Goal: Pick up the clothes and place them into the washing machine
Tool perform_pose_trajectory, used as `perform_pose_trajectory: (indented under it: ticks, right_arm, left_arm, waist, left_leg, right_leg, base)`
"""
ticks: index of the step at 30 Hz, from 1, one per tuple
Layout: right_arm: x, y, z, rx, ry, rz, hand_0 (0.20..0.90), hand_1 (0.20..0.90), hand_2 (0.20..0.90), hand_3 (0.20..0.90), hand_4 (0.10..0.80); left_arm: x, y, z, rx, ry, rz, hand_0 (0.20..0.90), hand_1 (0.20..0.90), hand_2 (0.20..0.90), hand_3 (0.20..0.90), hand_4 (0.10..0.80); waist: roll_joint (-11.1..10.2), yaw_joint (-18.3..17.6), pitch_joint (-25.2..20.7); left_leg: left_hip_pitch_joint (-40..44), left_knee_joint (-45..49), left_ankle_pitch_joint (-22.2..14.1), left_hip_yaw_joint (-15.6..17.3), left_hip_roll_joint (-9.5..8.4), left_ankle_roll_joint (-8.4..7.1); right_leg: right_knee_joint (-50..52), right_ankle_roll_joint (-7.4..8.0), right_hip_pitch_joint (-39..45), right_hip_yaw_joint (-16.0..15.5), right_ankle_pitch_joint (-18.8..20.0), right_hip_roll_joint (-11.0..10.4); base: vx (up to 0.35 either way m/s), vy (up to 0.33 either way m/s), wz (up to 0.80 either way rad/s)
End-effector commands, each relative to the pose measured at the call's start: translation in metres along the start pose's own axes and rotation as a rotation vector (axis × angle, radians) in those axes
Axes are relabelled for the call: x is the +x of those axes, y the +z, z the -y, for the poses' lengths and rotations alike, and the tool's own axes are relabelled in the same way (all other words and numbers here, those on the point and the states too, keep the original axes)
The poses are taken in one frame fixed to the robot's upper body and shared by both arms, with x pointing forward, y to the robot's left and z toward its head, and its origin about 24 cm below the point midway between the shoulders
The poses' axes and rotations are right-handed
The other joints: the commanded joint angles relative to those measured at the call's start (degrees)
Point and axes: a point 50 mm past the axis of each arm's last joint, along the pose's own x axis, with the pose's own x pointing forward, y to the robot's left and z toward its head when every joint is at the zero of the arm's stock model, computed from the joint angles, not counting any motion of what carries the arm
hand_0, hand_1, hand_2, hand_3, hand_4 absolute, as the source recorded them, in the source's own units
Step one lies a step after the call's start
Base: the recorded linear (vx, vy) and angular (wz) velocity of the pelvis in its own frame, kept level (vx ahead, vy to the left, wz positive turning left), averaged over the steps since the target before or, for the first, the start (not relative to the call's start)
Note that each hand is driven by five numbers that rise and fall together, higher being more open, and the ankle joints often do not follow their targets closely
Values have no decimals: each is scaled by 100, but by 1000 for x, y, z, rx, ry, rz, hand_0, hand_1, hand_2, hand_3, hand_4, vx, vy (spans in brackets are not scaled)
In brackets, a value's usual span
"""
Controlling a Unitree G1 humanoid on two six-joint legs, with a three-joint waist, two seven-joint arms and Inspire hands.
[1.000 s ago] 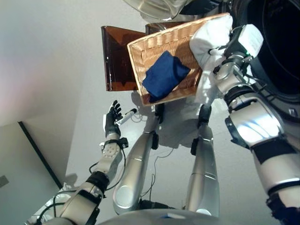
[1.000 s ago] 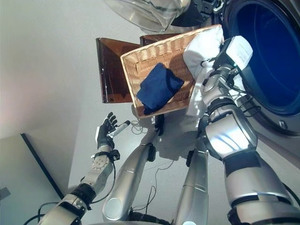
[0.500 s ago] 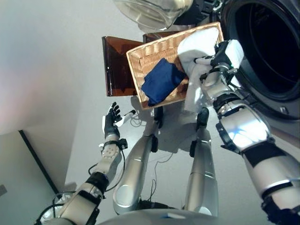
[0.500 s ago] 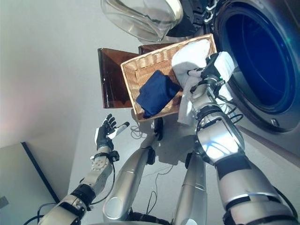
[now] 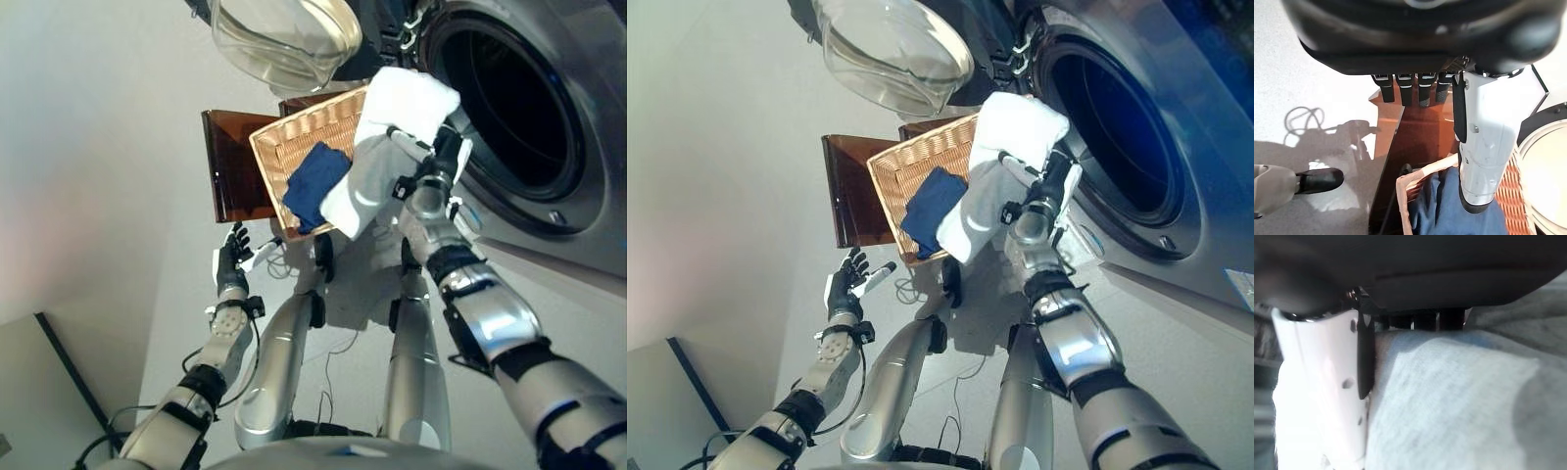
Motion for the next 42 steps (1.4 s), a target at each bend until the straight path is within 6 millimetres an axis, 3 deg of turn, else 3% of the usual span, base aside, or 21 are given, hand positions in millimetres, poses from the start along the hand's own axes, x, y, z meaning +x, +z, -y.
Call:
perform_pose_trajectory:
  ticks: [1,3,11,19,23,26,35,36,42]
  right_arm:
    - [-7,62,-25,296,124,241,200,200,200,200,300]
    - [-12,57,-20,419,127,223,200,200,200,200,300]
    - [-8,57,-1,604,50,214,200,200,200,200,300]
    - [16,85,38,674,-106,287,200,200,200,200,300]
    - [32,109,60,665,-177,334,200,200,200,200,300]
    - [43,140,79,638,-221,389,200,200,200,200,300]
    - [52,193,99,646,-261,463,200,200,200,200,300]
    - [52,206,104,654,-265,485,200,200,200,200,300]
    - [51,235,109,629,-257,526,200,200,200,200,300]
  left_arm:
    - [-7,-5,-12,-11,21,25,900,900,900,900,800]
    - [-10,-9,-12,-16,13,13,900,900,900,900,800]
    - [-16,-19,-7,-31,-11,-26,900,900,900,900,800]
    - [-21,-26,-3,-33,-44,-51,900,900,900,900,800]
    - [-24,-30,-5,-29,-59,-61,900,900,900,900,800]
    - [-24,-30,-7,-25,-72,-63,900,900,900,900,800]
    - [-25,-30,-9,-22,-90,-64,900,900,900,900,800]
    - [-25,-31,-10,-20,-91,-66,900,900,900,900,800]
    - [-25,-30,-11,-17,-100,-64,900,900,900,900,800]
  waist:
    - [463,0,-110]
    - [525,-50,-144]
    - [672,-89,-269]
    - [801,-87,-371]
    - [844,-56,-430]
    - [864,-15,-485]
    - [900,79,-587]
    - [899,99,-620]
    - [909,161,-668]
  left_leg:
    - [-85,-283,80,-23,170,-497]
    - [-24,-268,37,17,148,-492]
    - [31,-274,8,87,146,-499]
    - [54,-325,37,129,162,-520]
    - [60,-323,21,140,159,-516]
    - [70,-327,-10,148,143,-528]
    - [55,-381,41,165,163,-548]
    - [62,-391,43,165,163,-554]
    - [64,-400,50,152,169,-564]
  right_leg:
    - [716,-277,286,141,-910,35]
    - [721,-273,335,180,-958,24]
    - [677,-270,355,258,-977,3]
    - [662,-282,351,302,-965,29]
    - [680,-280,342,307,-978,26]
    - [697,-275,325,318,-1006,5]
    - [719,-275,260,330,-962,34]
    - [731,-275,253,329,-971,38]
    - [760,-271,239,326,-984,34]
  base:
    - [0,0,0]
    - [0,0,0]
    - [16,19,-13]
    - [5,1,-2]
    - [0,0,0]
    - [0,0,0]
    - [0,0,0]
    - [0,0,0]
    - [0,0,0]
